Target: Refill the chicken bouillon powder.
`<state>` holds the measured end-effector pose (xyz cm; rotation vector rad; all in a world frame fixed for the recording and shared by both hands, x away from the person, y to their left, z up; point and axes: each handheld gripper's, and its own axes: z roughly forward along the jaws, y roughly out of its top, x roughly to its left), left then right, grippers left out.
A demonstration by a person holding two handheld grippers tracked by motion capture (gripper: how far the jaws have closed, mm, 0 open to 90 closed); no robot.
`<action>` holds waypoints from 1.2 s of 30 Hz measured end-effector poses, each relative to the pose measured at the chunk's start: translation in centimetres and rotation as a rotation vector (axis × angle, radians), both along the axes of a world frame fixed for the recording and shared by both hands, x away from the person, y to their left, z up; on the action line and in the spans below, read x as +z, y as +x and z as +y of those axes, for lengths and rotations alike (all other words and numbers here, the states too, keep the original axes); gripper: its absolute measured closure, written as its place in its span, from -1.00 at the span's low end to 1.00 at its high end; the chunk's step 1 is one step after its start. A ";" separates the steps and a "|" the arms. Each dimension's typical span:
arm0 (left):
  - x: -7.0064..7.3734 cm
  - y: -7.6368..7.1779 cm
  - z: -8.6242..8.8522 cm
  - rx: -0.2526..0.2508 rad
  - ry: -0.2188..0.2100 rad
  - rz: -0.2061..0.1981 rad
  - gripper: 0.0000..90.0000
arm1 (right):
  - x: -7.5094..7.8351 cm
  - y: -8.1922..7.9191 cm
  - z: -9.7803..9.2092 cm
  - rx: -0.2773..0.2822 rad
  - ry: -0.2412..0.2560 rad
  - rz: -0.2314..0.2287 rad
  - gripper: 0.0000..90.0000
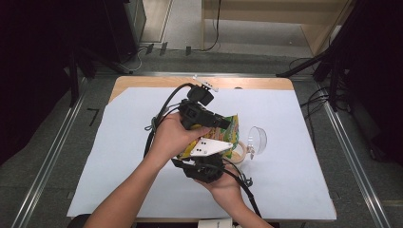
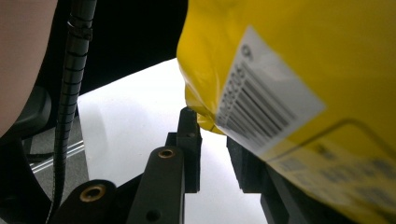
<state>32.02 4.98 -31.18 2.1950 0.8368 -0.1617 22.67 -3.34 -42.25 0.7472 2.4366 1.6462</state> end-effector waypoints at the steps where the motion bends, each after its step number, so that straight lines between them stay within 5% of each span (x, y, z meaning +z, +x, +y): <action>1: 0.0 0.0 0.0 0.001 -0.001 0.001 0.65 | 0.0 0.0 0.0 0.001 0.001 0.005 0.70; 12: -0.6 1.1 0.6 0.013 -0.030 0.043 0.64 | 0.6 0.2 0.0 0.016 -0.044 0.049 0.64; 36: -0.2 0.9 0.3 0.015 -0.022 0.038 0.61 | 0.9 0.1 0.0 0.002 -0.039 0.052 0.65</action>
